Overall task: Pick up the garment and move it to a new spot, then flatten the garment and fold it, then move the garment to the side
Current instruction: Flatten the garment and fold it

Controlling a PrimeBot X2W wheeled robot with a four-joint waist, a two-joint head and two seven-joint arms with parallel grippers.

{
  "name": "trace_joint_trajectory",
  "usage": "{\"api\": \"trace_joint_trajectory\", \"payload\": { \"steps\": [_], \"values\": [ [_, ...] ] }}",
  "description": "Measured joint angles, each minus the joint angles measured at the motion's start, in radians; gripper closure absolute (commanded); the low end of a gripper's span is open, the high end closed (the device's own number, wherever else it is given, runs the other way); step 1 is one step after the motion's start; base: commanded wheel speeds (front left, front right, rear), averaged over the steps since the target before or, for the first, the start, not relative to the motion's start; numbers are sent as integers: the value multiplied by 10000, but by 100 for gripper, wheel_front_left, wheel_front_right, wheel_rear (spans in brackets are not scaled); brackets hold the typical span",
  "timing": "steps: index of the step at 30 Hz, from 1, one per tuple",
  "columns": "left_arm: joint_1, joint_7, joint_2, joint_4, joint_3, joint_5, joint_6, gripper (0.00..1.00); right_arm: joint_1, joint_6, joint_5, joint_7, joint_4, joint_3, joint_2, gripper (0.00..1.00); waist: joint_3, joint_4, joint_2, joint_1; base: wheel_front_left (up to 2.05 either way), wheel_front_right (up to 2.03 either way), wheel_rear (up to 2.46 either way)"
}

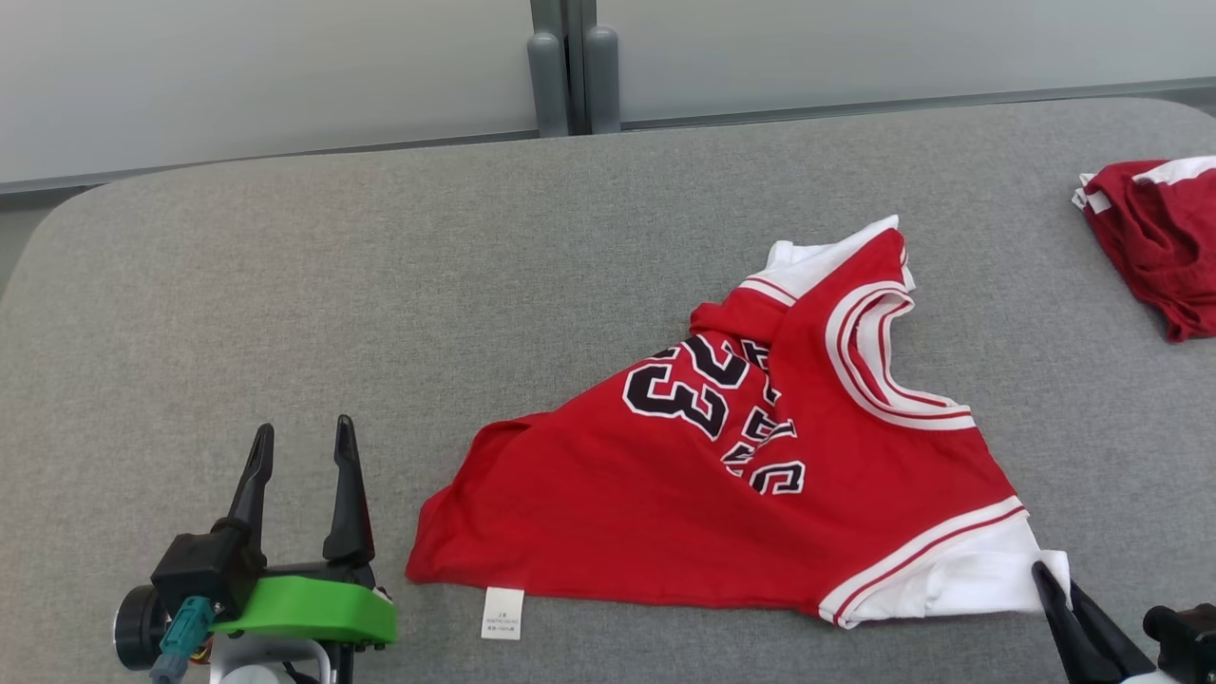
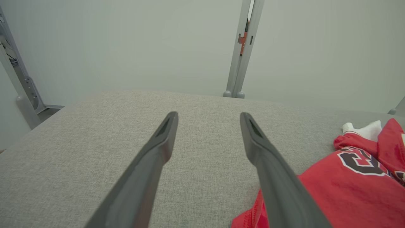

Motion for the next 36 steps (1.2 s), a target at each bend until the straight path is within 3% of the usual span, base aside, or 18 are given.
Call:
{"api": "trace_joint_trajectory", "payload": {
  "steps": [5,21,36],
  "values": [
    [15,0,0,21,56,71,-12,0,-306,0,518,-173,-604,-355,479,0,-142,94,0,0,0,0,0],
    [245,-2,0,13,291,209,-82,0,-1748,0,-777,-244,-1129,-711,1335,0,-689,320,0,0,0,0,0],
    [379,-2,8,-10,654,736,-357,0,-1310,0,-1381,-267,-1505,-903,2073,0,-947,583,0,0,0,0,0]
  ]
}}
